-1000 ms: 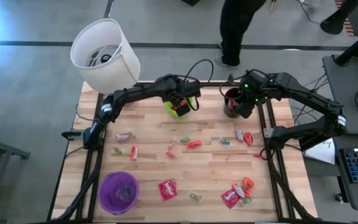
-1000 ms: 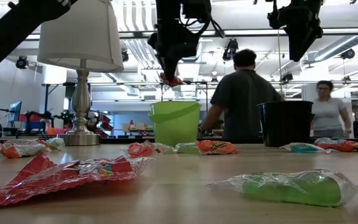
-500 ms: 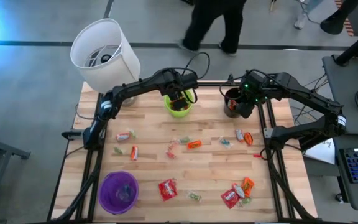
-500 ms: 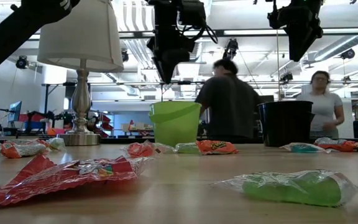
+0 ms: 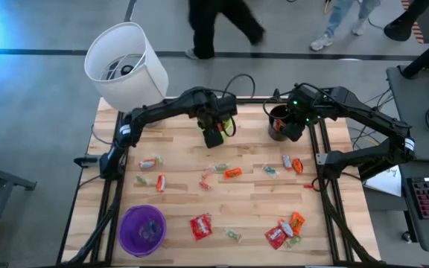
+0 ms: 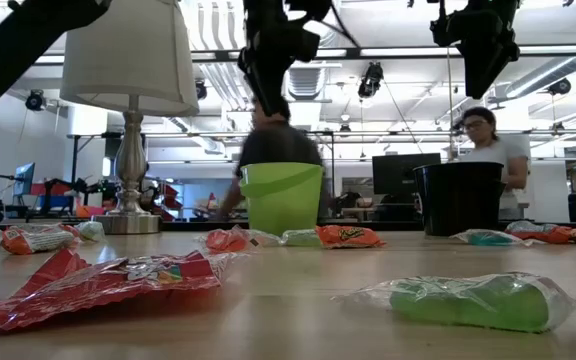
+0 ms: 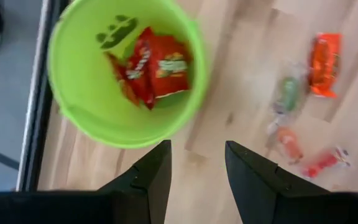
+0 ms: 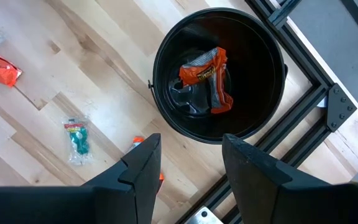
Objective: Sort candy
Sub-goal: Put the green gummy candy into the violet bucket
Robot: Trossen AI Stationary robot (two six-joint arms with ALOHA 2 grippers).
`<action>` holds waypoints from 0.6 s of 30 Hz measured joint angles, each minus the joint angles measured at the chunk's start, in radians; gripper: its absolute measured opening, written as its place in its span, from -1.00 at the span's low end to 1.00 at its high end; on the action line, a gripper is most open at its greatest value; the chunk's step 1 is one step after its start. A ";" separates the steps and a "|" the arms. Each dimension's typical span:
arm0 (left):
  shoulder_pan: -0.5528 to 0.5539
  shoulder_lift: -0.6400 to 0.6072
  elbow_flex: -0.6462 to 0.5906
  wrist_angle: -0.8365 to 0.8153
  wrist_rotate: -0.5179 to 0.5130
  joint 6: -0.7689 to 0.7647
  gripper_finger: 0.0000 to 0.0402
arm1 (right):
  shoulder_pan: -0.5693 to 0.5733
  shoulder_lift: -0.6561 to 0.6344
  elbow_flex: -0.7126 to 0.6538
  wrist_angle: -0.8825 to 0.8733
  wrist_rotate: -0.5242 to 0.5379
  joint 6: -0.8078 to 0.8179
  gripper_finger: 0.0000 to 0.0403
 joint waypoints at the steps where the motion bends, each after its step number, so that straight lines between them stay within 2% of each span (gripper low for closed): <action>1: -0.012 -0.003 0.000 0.000 0.000 0.005 -0.34 | 0.000 0.000 0.000 0.000 0.000 0.000 -0.18; 12: -0.075 -0.138 -0.007 0.000 -0.001 -0.028 -0.34 | 0.000 0.001 -0.026 0.002 0.000 -0.016 -0.18; 15: -0.073 -0.208 -0.061 0.001 -0.002 -0.039 -0.34 | 0.000 0.001 -0.026 0.002 0.000 -0.036 -0.18; 18: -0.069 -0.302 -0.181 -0.001 -0.003 -0.064 -0.34 | 0.000 0.001 -0.026 0.002 0.000 -0.038 -0.18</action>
